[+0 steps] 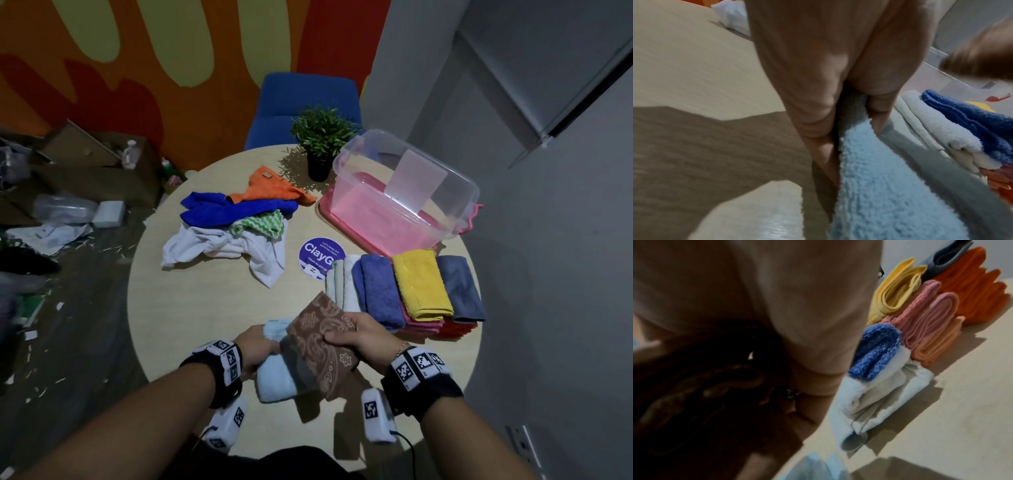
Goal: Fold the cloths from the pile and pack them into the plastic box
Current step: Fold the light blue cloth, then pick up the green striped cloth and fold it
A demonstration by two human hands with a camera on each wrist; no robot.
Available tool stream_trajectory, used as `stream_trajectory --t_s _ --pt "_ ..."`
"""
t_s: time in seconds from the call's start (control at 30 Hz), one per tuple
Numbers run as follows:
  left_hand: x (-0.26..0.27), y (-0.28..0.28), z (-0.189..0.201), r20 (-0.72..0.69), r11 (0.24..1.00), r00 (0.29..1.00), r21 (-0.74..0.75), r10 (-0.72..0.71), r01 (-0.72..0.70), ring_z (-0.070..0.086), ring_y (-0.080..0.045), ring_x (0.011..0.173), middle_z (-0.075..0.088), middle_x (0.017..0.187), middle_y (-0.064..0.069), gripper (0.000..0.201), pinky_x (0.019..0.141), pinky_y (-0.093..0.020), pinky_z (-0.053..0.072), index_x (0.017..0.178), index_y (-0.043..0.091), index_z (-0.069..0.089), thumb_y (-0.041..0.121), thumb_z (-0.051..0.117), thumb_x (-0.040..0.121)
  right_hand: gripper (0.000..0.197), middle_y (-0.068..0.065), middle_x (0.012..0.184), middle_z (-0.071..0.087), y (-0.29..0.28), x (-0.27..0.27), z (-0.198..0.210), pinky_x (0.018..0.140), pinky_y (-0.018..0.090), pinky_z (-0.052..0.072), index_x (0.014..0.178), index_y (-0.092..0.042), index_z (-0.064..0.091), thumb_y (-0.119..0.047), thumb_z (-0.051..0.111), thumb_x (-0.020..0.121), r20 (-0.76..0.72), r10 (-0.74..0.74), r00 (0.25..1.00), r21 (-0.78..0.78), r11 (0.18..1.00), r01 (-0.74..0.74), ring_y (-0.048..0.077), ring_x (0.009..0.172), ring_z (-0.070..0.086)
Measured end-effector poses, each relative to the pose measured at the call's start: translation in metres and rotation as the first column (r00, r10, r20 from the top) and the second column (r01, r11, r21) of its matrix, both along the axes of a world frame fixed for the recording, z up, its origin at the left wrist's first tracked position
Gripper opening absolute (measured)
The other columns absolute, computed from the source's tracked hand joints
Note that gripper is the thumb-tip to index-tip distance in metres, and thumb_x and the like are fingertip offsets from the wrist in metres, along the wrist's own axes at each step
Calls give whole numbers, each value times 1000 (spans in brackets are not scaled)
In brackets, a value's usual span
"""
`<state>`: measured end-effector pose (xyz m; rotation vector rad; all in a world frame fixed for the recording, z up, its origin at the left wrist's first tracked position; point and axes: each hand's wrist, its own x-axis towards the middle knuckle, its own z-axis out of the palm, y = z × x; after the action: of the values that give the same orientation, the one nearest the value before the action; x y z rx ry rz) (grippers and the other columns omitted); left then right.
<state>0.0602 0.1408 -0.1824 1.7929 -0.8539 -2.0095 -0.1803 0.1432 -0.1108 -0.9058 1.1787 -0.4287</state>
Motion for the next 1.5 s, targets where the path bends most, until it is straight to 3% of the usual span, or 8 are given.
stream_trajectory --t_s 0.17,0.27,0.47,0.7,0.9,1.0,1.2,1.5 --pt "1 2 5 -32 999 999 49 25 -23 72 -39 94 75 101 -20 29 86 -58 57 118 3 67 4 63 89 38 22 106 72 -9 15 5 86 40 57 112 4 65 -13 74 79 235 -188 954 67 982 177 31 90 71" --pt "2 1 12 -253 960 944 234 213 -154 68 -44 104 69 117 -27 57 97 -60 51 120 -1 69 48 63 92 52 17 100 74 -5 29 -21 84 38 54 96 -4 71 -52 76 78 -235 81 969 -38 995 -92 30 90 70" --pt "4 2 13 -120 992 988 -94 -95 84 72 -31 97 74 109 -14 49 95 -54 55 108 16 72 53 79 77 59 14 124 63 5 44 -52 87 34 49 127 -11 55 -60 51 94 -829 370 418 46 791 -610 32 110 62" --pt "-26 -11 25 144 672 739 -332 -658 663 65 -17 101 70 112 0 37 96 -35 52 116 22 63 37 65 82 113 0 150 38 2 29 -27 110 45 38 151 -30 23 -48 88 61 -859 145 491 -255 711 -656 29 130 43" --pt "-60 -23 18 304 573 624 -247 -720 781 62 -17 87 66 112 -5 56 78 -32 52 125 22 39 44 73 86 47 -13 108 70 26 -23 -43 90 22 50 116 -28 60 -19 83 76 -588 172 791 -156 935 -319 -1 99 65" --pt "-69 -19 5 370 448 477 -168 -797 878 62 -23 97 63 110 -3 58 88 -38 51 128 21 40 39 75 85 51 -8 108 72 33 -64 -53 93 35 54 116 -22 63 -33 84 70 -641 60 765 -117 977 -176 10 99 67" --pt "-101 -26 4 318 635 687 -265 -653 726 64 -20 84 71 107 -8 32 76 -35 55 125 21 47 24 59 95 66 9 117 59 36 -108 -55 88 35 51 123 -16 47 -28 86 71 -871 -211 443 -211 976 50 30 104 63" --pt "-111 -25 13 81 566 585 -177 -807 805 61 -21 84 67 125 -1 40 66 -31 48 138 37 54 35 54 98 21 0 85 62 30 -106 -44 72 25 42 100 -17 61 -11 72 83 -847 -154 508 -182 983 -5 23 89 63"
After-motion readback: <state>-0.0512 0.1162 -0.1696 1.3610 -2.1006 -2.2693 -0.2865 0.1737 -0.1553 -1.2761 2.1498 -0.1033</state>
